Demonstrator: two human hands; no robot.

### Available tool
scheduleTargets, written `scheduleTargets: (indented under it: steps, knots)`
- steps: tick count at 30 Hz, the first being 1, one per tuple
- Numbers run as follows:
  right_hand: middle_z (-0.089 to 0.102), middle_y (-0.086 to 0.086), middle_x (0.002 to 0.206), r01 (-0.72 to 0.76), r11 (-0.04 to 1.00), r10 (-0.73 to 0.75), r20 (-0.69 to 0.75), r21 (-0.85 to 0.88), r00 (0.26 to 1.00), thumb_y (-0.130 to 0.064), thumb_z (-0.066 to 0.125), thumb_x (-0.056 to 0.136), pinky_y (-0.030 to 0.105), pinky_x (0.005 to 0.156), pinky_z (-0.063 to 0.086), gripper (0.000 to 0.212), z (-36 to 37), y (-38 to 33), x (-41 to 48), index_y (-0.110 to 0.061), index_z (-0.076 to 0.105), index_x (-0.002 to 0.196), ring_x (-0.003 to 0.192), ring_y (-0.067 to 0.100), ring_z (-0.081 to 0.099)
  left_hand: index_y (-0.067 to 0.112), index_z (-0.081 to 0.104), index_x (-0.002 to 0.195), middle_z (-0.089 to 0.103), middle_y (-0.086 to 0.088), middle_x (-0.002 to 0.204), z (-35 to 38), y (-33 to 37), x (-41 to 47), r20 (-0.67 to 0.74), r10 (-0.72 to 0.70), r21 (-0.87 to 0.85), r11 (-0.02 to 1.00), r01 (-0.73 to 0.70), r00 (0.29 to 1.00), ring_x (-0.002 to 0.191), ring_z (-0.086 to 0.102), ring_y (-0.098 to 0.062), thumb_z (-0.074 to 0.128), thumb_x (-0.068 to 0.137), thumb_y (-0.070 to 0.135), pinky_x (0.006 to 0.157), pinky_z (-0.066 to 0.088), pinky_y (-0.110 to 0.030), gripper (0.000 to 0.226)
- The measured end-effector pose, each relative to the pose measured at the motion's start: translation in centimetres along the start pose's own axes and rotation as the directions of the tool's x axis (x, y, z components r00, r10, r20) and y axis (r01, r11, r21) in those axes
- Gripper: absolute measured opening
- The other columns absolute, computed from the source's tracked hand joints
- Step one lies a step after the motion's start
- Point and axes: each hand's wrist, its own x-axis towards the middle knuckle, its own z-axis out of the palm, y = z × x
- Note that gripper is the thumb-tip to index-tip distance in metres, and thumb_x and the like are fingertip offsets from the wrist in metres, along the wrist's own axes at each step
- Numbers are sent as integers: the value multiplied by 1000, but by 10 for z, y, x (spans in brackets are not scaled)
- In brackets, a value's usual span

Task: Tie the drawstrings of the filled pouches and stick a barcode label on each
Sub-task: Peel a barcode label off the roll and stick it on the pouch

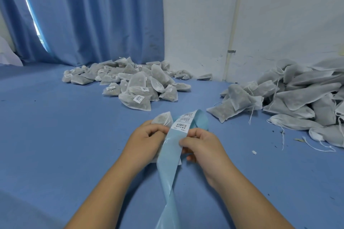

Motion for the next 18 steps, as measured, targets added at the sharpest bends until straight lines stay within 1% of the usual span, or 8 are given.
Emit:
scheduleTargets:
  steps: [4,7,9,10,12,15,16,18]
  knots:
    - [74,9,81,17,997,-20,-33,-82,999,-2,60,79,22,54,44,15,1,1,2,-10,69,88,63,12,62,25,77,71,64,19,92,4,-2,-2,-20,-21,-79,997,19,1000,81,62,0,52,89,10,70,46,-21,35]
    - [68,11,69,40,983,-52,-61,-181,997,-6,61,78,25,57,42,11,2,4,3,-13,67,82,60,13,55,23,74,68,61,16,88,5,-6,-2,-38,5,-66,998,-8,999,72,58,0,62,89,16,65,42,-22,26]
    - [58,-6,57,68,955,-103,-110,-287,989,-13,66,78,24,56,40,6,1,6,4,-19,63,77,53,7,49,21,72,67,60,13,89,5,-9,-3,-50,21,-53,998,-24,999,73,58,-2,66,88,16,66,42,-22,23]
    - [56,-11,57,95,930,-155,-143,-356,977,-18,69,78,22,54,40,9,1,6,3,-21,60,77,51,3,48,20,72,68,61,12,90,5,-10,-3,-57,28,-54,998,-31,998,76,59,-2,67,88,15,68,43,-22,22]
    - [54,-12,68,176,822,-318,-180,-542,931,-24,70,78,18,56,38,16,0,5,1,-25,55,78,60,2,50,19,73,69,62,10,94,5,-11,-4,-73,49,-46,998,-52,996,80,60,-2,68,88,13,70,45,-19,20]
    - [51,-14,81,363,611,-566,-68,-704,821,-23,68,83,16,61,38,8,2,0,-6,-25,59,83,71,4,49,15,74,73,63,7,99,6,-10,-6,-79,115,18,993,-114,990,85,60,4,68,87,9,73,44,-10,17]
    - [54,-13,85,404,555,-609,-24,-727,793,-23,67,84,20,65,42,4,4,-1,-8,-23,64,86,73,5,50,15,74,74,63,8,101,6,-10,-7,-77,142,38,990,-139,987,87,59,6,68,87,6,74,43,-8,17]
    - [59,-7,95,423,489,-630,26,-763,776,-24,65,86,29,72,47,10,7,-1,-10,-20,70,94,82,11,55,15,76,78,63,10,103,7,-9,-8,-66,189,51,981,-186,980,91,59,7,67,86,3,78,42,-6,17]
